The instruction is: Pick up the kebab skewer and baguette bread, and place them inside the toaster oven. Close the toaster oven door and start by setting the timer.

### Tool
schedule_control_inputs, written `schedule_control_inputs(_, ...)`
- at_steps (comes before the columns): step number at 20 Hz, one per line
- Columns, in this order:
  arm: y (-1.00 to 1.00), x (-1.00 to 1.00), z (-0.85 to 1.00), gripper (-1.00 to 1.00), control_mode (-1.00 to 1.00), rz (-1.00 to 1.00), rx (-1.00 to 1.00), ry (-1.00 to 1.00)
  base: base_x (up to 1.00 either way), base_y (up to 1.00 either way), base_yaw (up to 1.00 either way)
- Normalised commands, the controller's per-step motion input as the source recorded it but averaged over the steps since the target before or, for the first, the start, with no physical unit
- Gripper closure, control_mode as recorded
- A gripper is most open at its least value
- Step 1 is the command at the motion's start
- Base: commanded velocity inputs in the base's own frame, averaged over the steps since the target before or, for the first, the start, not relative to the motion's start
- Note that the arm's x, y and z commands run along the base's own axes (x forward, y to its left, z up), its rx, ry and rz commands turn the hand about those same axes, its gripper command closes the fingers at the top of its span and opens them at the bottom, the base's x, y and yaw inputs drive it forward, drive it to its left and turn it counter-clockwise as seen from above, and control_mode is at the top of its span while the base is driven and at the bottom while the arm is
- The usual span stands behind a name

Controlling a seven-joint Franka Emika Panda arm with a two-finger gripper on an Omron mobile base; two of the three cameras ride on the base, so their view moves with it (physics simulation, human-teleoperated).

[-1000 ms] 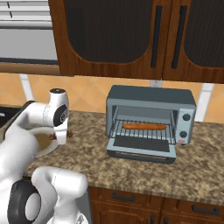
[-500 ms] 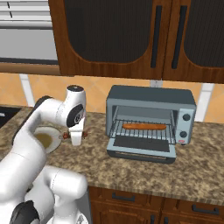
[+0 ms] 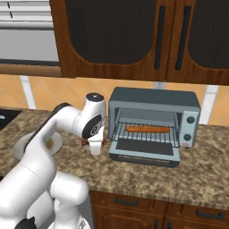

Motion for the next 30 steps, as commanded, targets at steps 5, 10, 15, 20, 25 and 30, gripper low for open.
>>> schedule_control_inputs(5, -0.59, 0.02, 0.12, 1.00, -1.00, -0.07, 0.00, -0.06, 0.00, 0.00, 0.00)
schedule_control_inputs(10, -0.61, 0.00, 0.28, 1.00, -1.00, -0.09, 0.00, -0.02, 0.00, 0.00, 0.00)
schedule_control_inputs(15, -0.62, 0.01, 0.12, 1.00, -1.00, -0.08, 0.00, -0.02, 0.00, 0.00, 0.00)
schedule_control_inputs(20, -0.51, 0.01, 0.01, 1.00, -1.00, -0.07, 0.00, 0.00, 0.00, 0.00, 0.00)
schedule_control_inputs(25, -0.40, 0.05, 0.00, 1.00, -1.00, -0.05, 0.00, 0.00, 0.00, 0.00, 0.00)
schedule_control_inputs(30, -0.20, 0.15, 0.00, 1.00, -1.00, 0.00, 0.00, -0.03, 0.00, 0.00, 0.00)
